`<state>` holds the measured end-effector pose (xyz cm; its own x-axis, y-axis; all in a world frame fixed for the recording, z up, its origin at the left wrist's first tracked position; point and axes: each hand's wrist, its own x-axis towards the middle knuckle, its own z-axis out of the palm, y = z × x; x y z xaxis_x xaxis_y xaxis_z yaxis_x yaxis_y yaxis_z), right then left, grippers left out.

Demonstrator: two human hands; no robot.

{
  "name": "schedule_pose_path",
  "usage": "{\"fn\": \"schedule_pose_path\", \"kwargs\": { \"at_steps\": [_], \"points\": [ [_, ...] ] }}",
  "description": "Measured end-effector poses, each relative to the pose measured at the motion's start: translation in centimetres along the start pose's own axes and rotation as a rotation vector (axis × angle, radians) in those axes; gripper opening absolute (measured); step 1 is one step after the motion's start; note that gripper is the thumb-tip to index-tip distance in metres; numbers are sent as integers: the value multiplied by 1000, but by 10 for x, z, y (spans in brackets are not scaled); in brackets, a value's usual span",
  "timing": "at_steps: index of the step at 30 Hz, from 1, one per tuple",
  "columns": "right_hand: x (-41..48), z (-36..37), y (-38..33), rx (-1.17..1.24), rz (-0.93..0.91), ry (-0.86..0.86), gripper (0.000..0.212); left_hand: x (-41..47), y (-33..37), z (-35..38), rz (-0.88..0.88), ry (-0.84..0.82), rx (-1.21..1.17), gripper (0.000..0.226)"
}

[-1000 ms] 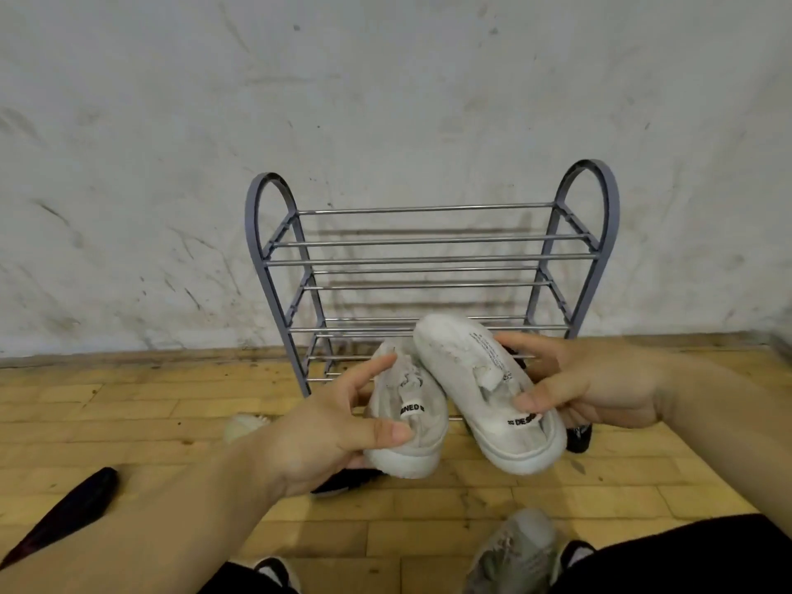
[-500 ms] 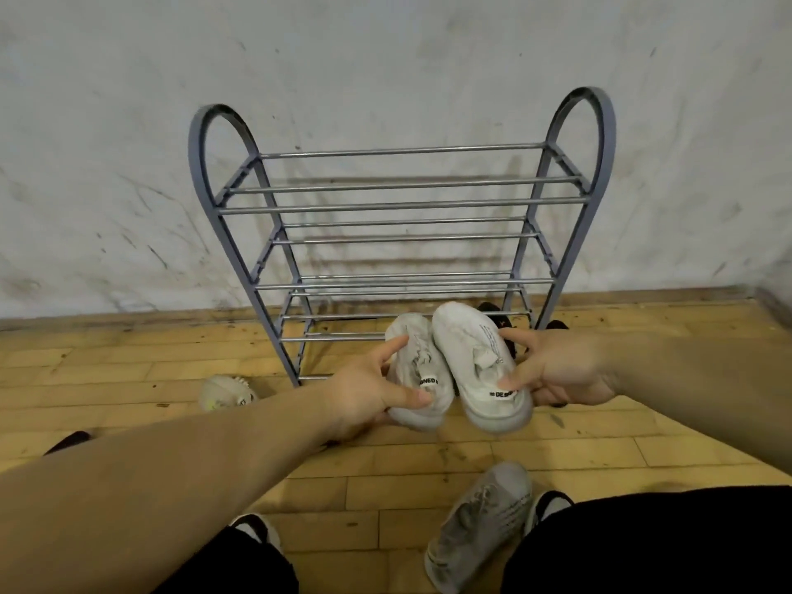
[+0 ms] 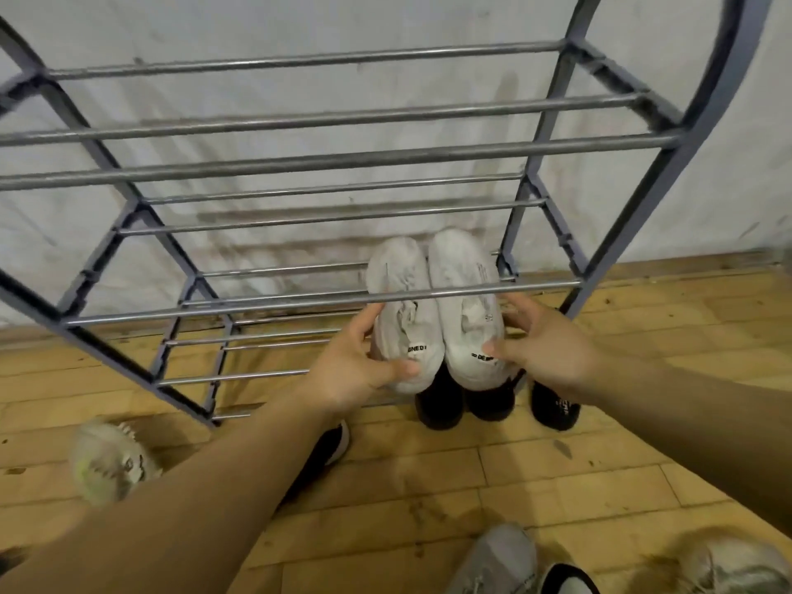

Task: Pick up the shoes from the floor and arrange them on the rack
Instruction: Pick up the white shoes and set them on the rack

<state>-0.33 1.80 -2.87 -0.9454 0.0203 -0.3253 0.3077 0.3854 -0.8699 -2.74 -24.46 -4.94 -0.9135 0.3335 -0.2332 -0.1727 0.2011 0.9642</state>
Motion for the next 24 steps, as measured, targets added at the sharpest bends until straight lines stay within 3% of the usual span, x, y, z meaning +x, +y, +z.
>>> {"fn": "schedule_pose_path", "kwargs": {
  "at_steps": [4, 6, 8, 13, 19, 24],
  "points": [
    [18, 4, 11, -390, -109, 83, 67, 28, -9, -2, 58, 33, 354, 89],
    [20, 8, 22, -547, -102, 50, 85, 30, -12, -6, 54, 74, 700, 93],
    [22, 12, 28, -695, -74, 49, 102, 28, -8, -6, -17, 120, 836, 97],
    [39, 25, 30, -854, -115, 72, 108, 33, -18, 6, -3, 75, 912, 113],
    [55, 31, 35, -775, -106, 63, 97, 38, -37, 15, 108, 192, 848, 79],
    [50, 28, 36, -718, -122, 237, 73, 43, -39, 47, 206, 309, 754, 74]
  ]
}}
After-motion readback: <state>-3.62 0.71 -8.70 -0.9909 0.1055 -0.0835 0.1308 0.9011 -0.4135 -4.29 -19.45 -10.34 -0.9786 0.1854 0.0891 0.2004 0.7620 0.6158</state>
